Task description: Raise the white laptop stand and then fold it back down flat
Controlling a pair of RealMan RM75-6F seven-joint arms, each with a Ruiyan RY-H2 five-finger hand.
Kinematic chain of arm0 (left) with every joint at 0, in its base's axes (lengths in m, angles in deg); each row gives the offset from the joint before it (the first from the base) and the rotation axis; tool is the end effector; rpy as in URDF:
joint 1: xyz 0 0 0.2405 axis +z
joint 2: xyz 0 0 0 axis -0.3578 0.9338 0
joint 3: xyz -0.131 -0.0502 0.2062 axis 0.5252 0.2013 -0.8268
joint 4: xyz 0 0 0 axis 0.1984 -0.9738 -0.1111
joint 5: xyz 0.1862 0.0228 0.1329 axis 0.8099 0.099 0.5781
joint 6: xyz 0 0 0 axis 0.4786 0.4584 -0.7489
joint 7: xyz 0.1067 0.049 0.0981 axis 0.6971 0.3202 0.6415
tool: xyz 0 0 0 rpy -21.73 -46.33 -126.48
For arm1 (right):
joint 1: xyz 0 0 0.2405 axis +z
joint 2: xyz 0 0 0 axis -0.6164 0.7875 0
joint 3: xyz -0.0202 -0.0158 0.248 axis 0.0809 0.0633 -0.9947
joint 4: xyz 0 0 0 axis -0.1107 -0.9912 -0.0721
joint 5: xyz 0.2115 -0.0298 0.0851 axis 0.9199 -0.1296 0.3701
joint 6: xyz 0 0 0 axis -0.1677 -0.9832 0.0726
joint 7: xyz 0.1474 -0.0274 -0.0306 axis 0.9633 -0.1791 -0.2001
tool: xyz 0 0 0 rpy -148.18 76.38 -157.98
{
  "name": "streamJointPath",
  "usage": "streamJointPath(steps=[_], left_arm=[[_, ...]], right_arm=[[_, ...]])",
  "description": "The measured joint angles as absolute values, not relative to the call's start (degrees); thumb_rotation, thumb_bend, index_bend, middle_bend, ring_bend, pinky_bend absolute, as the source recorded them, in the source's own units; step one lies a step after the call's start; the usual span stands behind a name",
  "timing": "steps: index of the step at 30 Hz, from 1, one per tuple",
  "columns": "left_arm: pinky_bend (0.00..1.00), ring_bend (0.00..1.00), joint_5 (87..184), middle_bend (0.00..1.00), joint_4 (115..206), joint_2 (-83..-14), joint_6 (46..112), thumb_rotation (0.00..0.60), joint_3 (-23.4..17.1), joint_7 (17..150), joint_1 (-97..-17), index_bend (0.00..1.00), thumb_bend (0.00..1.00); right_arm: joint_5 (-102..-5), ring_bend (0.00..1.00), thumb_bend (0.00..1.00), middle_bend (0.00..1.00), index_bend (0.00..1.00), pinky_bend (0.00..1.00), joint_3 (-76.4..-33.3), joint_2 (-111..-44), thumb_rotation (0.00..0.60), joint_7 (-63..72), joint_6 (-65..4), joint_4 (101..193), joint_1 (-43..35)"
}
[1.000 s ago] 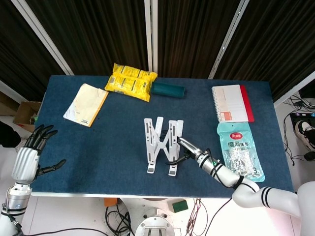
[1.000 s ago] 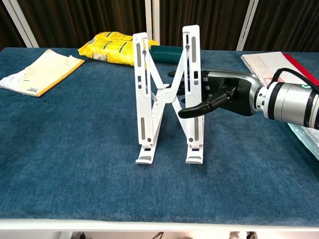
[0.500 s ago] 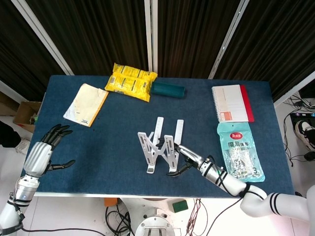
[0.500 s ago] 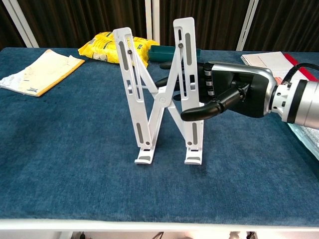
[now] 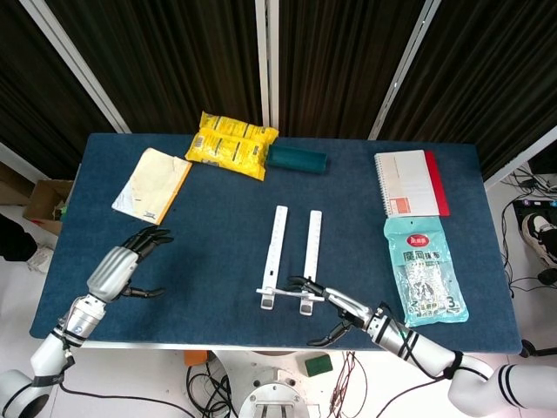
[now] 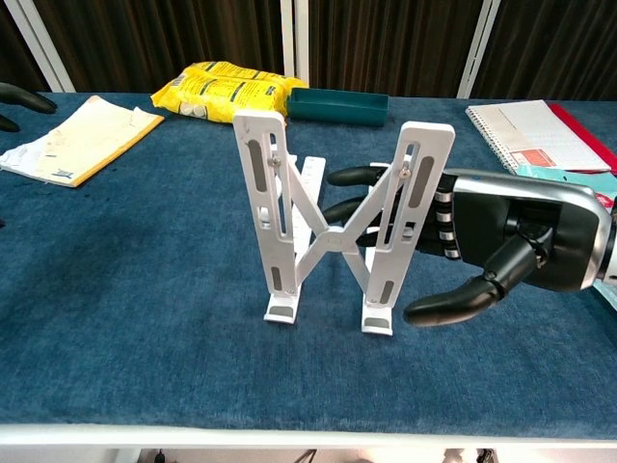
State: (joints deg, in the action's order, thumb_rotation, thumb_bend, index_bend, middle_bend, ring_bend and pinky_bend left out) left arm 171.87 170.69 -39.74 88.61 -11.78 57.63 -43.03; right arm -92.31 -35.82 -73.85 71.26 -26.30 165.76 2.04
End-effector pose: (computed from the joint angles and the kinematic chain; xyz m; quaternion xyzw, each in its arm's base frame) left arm -0.2527 0.2577 0.0510 -0.6680 -0.4572 -0.4899 0.3237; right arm -0.1462 -0.2296 -0.0392 -0.5511 0.7195 -0.4174 0.0658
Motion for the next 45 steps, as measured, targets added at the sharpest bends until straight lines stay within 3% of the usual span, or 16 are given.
streamJointPath(steps=[12, 19, 39, 45], left_arm=[[0.16, 0.05, 171.3, 0.11, 170.0, -40.5, 88.9, 0.600, -12.4, 58.4, -43.8, 0.17, 0.12], [0.16, 0.05, 171.1, 0.11, 170.0, -41.1, 89.1, 0.600, -12.3, 58.0, -44.4, 0.17, 0.12], [0.22, 0.05, 176.2, 0.11, 166.0, -49.9, 84.8, 0.600, -11.2, 45.9, -55.4, 0.17, 0.12], [0.23, 0.05, 176.3, 0.09, 165.0, -52.4, 84.6, 0.600, -11.0, 38.1, -57.8, 0.15, 0.13]], right_arm=[[-90.0, 0.00, 0.10, 0.15, 0.01, 0.00, -34.1, -78.4, 0.600, 77.9, -27.9, 162.4, -0.2], [-91.0, 0.00, 0.12, 0.15, 0.01, 0.00, -34.4, -77.6, 0.600, 77.3, -31.5, 161.9, -0.7], [-94.6, 0.00, 0.13, 0.15, 0.01, 0.00, -35.1, -53.1, 0.600, 70.7, -46.7, 173.3, -4.5], [-94.9, 0.00, 0.13, 0.15, 0.01, 0.00, -36.0, -49.2, 0.600, 69.9, -49.5, 175.5, -6.4]])
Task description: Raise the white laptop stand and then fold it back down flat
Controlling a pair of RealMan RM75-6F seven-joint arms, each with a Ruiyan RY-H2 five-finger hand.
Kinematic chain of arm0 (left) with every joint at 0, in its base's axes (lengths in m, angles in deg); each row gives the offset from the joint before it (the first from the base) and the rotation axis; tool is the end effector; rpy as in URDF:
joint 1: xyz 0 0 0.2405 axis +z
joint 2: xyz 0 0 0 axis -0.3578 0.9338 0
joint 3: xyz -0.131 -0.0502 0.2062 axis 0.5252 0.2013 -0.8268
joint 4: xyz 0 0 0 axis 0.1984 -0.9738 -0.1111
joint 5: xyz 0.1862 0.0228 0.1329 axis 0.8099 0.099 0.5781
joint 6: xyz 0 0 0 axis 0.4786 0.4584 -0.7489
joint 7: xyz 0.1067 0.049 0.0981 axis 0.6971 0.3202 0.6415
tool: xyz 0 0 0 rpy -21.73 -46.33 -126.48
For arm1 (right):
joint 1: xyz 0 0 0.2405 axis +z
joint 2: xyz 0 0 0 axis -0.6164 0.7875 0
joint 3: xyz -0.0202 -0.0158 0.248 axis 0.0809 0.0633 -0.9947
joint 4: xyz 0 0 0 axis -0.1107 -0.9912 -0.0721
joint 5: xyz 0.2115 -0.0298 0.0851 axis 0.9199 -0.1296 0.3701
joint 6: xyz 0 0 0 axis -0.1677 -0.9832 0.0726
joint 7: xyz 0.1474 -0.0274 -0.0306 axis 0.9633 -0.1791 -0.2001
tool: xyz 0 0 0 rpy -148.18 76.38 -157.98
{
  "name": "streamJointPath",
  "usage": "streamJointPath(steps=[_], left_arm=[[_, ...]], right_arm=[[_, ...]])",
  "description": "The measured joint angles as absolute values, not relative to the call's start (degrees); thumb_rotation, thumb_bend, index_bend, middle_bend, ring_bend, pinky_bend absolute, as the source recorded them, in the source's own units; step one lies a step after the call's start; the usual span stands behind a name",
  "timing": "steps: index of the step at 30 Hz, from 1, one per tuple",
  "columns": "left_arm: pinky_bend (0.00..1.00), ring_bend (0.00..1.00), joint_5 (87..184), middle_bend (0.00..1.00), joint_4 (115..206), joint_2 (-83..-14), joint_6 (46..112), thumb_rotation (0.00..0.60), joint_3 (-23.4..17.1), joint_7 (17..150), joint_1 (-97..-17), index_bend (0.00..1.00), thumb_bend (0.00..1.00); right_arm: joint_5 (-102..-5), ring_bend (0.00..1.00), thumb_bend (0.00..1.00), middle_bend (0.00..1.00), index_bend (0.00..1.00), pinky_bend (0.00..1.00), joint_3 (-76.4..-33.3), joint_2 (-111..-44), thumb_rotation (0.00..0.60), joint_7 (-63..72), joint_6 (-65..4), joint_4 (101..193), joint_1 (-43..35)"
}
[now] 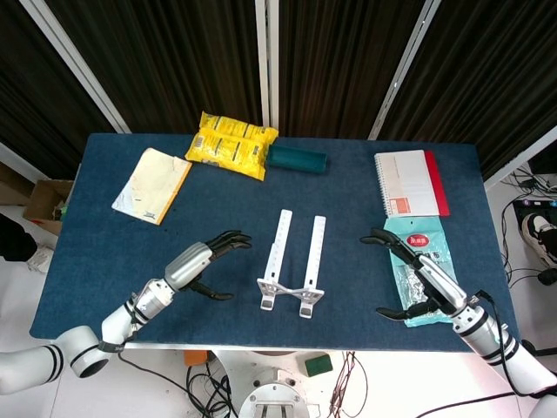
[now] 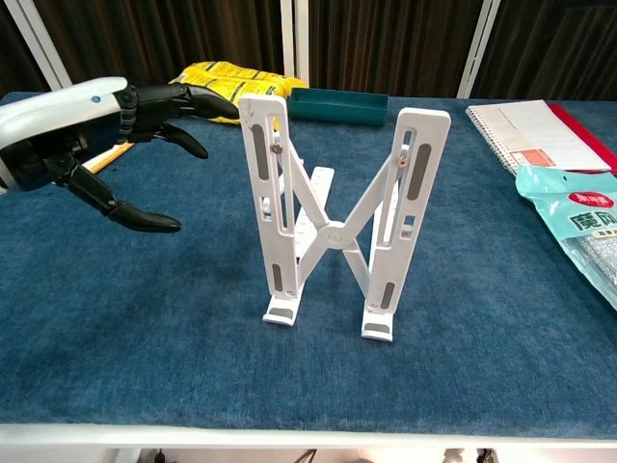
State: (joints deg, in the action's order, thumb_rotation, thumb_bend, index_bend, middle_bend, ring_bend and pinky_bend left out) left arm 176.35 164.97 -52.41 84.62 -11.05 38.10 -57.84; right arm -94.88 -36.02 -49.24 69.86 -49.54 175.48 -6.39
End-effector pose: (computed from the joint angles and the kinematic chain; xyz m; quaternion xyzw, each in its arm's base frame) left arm -0.1553 0.2943 -0.0233 -0.6587 -0.5057 -0.5484 0.0980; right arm -0.1754 -0.2385 0.1226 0.5279 -0.6175 0.5822 0.0332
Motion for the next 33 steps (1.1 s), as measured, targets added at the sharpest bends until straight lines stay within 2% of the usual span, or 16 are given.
streamJointPath(steps=[8, 15, 19, 22, 33], left_arm=[[0.25, 0.05, 176.8, 0.09, 162.8, -56.4, 86.6, 0.600, -11.1, 25.0, -61.0, 0.14, 0.13], [0.26, 0.05, 176.8, 0.09, 161.3, -60.4, 87.3, 0.600, -11.0, 24.2, -63.4, 0.15, 0.13], [0.31, 0.05, 176.7, 0.09, 160.8, -61.7, 87.1, 0.600, -11.6, 23.5, -64.2, 0.15, 0.14], [0.31, 0.05, 176.4, 0.09, 160.3, -62.5, 86.6, 0.600, -12.0, 22.9, -64.5, 0.15, 0.14], [0.33, 0.05, 175.7, 0.09, 158.9, -64.8, 85.2, 0.600, -16.0, 18.5, -64.4, 0.15, 0.15]], right_arm=[[-95.1, 0.00, 0.13, 0.15, 0.01, 0.00, -36.4, -49.3, 0.600, 71.1, -49.6, 174.8, -7.4], [-94.9, 0.00, 0.13, 0.15, 0.01, 0.00, -36.6, -49.5, 0.600, 72.3, -49.6, 173.8, -8.3], [-94.6, 0.00, 0.13, 0.15, 0.01, 0.00, -36.7, -49.6, 0.600, 72.8, -49.6, 173.3, -8.8], [-94.5, 0.00, 0.13, 0.15, 0.01, 0.00, -36.8, -49.9, 0.600, 73.5, -49.4, 172.8, -9.0], [-94.3, 0.00, 0.14, 0.15, 0.01, 0.00, -37.3, -51.5, 0.600, 75.3, -48.8, 170.7, -9.6]])
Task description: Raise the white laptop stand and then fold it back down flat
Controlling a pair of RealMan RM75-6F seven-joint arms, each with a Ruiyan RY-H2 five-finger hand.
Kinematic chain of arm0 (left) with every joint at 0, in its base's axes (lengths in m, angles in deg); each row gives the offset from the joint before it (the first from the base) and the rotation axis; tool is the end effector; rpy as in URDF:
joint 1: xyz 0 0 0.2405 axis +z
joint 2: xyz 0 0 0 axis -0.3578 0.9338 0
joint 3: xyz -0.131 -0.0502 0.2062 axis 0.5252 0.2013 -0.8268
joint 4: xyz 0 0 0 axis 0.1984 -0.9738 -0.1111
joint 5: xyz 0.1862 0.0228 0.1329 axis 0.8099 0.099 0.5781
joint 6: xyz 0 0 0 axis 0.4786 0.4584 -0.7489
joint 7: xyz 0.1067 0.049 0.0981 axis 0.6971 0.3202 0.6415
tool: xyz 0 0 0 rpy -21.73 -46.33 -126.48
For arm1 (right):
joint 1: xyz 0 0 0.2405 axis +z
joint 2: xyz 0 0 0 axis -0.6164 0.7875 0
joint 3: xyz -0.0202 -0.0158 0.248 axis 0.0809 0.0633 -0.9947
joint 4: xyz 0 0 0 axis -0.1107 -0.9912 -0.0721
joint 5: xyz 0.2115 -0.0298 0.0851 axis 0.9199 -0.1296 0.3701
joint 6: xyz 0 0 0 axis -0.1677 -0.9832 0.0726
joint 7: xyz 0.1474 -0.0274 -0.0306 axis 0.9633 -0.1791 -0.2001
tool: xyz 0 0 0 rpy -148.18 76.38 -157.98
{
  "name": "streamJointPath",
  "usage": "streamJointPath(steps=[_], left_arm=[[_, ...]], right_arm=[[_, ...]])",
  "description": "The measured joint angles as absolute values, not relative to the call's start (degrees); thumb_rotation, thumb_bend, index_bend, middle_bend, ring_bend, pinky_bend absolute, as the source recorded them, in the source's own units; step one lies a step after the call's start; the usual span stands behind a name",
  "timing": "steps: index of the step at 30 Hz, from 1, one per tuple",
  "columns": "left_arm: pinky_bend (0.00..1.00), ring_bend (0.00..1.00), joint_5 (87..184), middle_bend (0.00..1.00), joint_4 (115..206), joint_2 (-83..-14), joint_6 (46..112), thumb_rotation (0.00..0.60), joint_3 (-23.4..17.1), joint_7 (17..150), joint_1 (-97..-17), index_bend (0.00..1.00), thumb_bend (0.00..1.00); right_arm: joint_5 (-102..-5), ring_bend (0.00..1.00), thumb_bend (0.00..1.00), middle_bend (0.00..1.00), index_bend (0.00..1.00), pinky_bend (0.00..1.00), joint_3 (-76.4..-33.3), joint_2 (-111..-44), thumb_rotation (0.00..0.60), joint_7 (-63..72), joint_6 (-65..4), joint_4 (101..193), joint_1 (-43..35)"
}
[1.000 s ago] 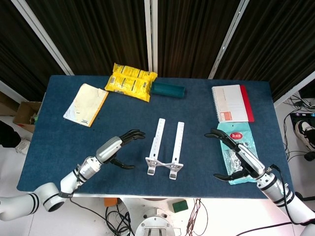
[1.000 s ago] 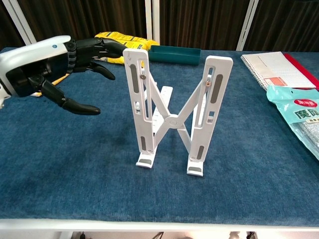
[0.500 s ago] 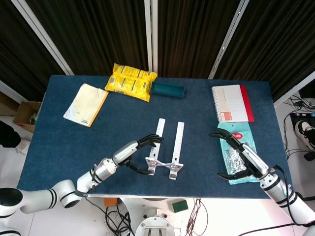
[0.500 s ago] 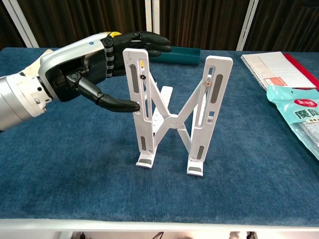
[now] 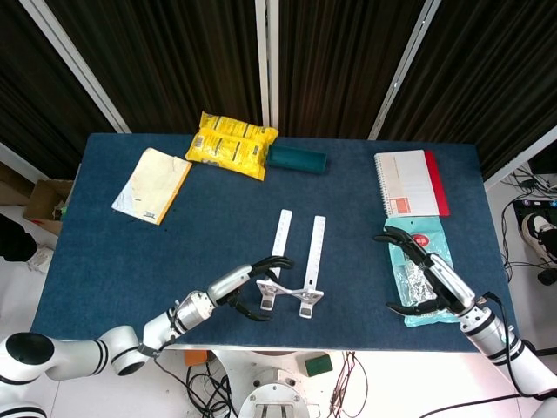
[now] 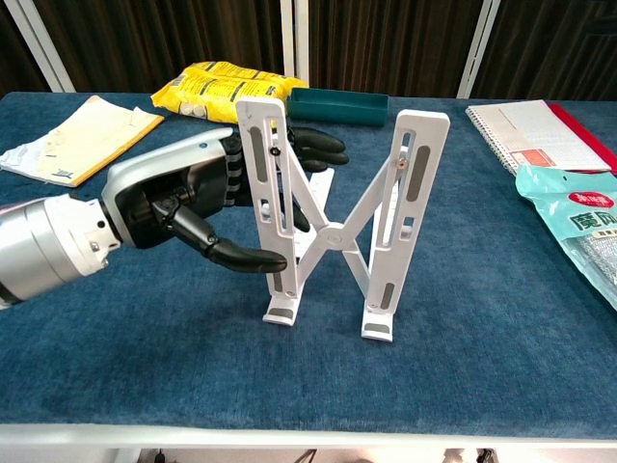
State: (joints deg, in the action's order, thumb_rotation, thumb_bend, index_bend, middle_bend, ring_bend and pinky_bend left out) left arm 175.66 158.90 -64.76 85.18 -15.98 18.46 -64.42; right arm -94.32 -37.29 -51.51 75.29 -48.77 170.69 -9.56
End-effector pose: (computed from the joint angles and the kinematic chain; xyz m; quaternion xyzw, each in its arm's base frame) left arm -0.1120 0.2700 -0.0904 0.5850 0.6121 0.5267 0.0759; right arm -0.2005 -0.2402 0.1177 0.4940 -0.6453 0.5815 0.0385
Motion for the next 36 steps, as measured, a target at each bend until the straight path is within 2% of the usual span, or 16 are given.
streamJointPath(steps=[6, 16, 27, 36], left_arm=[[0.33, 0.05, 174.7, 0.09, 157.9, -66.1, 84.7, 0.600, -17.7, 16.0, -63.5, 0.15, 0.15], [0.31, 0.05, 172.7, 0.09, 158.1, -65.6, 87.6, 0.600, -16.4, 13.9, -61.8, 0.15, 0.15], [0.31, 0.05, 173.3, 0.09, 159.0, -64.3, 87.9, 0.600, -18.5, 14.4, -60.3, 0.15, 0.15], [0.31, 0.05, 174.1, 0.09, 160.1, -64.5, 87.1, 0.600, -18.8, 14.1, -60.9, 0.15, 0.15]], right_arm=[[-94.4, 0.00, 0.14, 0.15, 0.01, 0.00, -37.5, -52.5, 0.600, 75.8, -48.6, 169.8, -9.8], [-94.7, 0.00, 0.14, 0.15, 0.01, 0.00, -37.8, -53.0, 0.600, 76.6, -48.8, 168.9, -10.0], [-94.8, 0.00, 0.14, 0.15, 0.01, 0.00, -37.9, -53.5, 0.600, 77.2, -49.1, 168.2, -10.4], [-94.7, 0.00, 0.14, 0.15, 0.01, 0.00, -38.1, -53.4, 0.600, 77.3, -49.6, 168.3, -10.7]])
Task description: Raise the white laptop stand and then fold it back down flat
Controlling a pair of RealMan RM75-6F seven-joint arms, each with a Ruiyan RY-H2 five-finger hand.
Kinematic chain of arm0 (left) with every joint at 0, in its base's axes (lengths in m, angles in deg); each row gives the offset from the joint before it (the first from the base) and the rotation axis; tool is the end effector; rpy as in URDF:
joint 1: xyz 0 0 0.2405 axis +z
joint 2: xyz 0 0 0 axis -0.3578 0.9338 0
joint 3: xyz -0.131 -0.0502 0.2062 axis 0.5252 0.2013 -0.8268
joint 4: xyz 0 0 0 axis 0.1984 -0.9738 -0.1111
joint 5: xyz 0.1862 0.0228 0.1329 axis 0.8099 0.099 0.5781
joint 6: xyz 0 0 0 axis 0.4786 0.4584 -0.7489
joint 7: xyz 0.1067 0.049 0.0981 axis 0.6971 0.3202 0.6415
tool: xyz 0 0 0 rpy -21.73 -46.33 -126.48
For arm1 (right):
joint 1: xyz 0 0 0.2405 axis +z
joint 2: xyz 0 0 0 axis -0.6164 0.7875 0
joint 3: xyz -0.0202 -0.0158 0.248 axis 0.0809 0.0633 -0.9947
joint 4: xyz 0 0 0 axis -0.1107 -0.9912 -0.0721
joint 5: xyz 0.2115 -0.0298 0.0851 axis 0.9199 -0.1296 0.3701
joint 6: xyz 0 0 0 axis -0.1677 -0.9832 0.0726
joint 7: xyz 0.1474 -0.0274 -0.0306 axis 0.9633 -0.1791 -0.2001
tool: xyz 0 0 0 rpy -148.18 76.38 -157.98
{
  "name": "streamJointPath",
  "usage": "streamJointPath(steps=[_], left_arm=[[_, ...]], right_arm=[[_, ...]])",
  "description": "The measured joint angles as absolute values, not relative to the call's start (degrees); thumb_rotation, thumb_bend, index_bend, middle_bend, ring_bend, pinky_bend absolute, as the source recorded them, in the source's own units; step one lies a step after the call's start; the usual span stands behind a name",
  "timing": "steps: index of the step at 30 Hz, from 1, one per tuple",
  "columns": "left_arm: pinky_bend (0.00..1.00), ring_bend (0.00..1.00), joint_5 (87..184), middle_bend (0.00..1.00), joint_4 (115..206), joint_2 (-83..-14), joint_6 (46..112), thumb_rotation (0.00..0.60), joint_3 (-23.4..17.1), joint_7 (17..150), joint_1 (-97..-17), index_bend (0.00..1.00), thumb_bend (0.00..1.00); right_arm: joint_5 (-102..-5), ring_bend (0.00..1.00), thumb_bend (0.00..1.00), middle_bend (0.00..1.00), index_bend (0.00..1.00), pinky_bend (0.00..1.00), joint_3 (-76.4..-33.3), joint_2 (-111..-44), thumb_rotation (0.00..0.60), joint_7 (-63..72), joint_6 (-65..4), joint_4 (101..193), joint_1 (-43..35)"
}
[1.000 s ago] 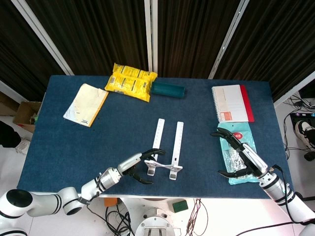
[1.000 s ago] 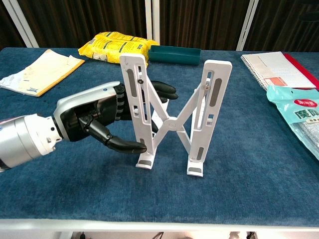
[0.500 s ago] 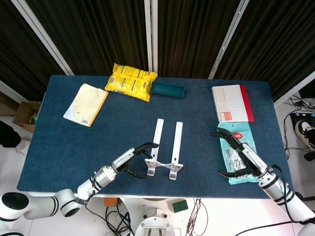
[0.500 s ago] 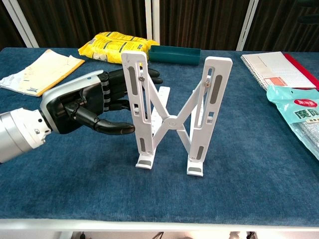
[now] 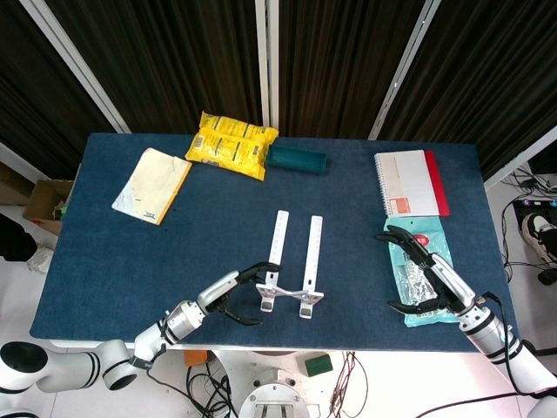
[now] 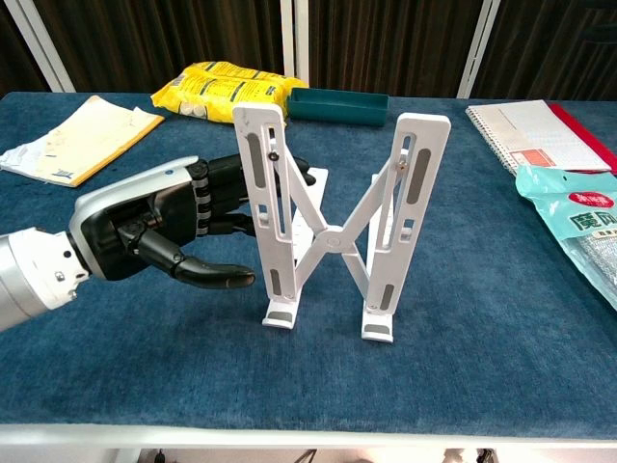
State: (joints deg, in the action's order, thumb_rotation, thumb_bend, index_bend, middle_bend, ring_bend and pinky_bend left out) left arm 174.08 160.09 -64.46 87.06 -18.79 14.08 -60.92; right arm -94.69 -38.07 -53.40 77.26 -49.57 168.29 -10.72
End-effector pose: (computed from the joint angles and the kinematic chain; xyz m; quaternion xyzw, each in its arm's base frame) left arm -0.1339 0.2526 -0.0899 0.5332 0.6609 0.5214 0.0838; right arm -0.2067 -0.2408 0.1140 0.4819 -0.6476 0.5894 0.0309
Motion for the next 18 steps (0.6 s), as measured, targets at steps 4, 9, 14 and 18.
streamJointPath(steps=[4, 9, 14, 18], left_arm=[[0.31, 0.05, 174.7, 0.09, 160.3, -64.3, 86.7, 0.600, -19.5, 14.0, -61.2, 0.15, 0.15], [0.27, 0.05, 174.6, 0.09, 160.9, -63.0, 87.0, 0.600, -19.4, 15.5, -61.0, 0.15, 0.15], [0.22, 0.05, 174.1, 0.09, 162.2, -60.1, 88.8, 0.600, -18.9, 21.9, -59.7, 0.14, 0.15], [0.21, 0.05, 173.3, 0.09, 164.3, -56.1, 90.1, 0.600, -19.1, 30.7, -57.9, 0.14, 0.15]], right_arm=[[-94.7, 0.00, 0.14, 0.15, 0.01, 0.00, -37.9, -53.6, 0.600, 77.2, -49.2, 168.1, -10.8], [-94.8, 0.00, 0.14, 0.14, 0.01, 0.00, -37.4, -53.8, 0.600, 74.9, -47.0, 167.8, -10.4], [-95.2, 0.00, 0.02, 0.09, 0.00, 0.00, -36.9, -54.3, 0.600, 69.4, -41.0, 168.7, -8.5], [-93.6, 0.00, 0.00, 0.08, 0.00, 0.00, -37.7, -56.8, 0.600, 62.0, -34.3, 170.6, -6.0]])
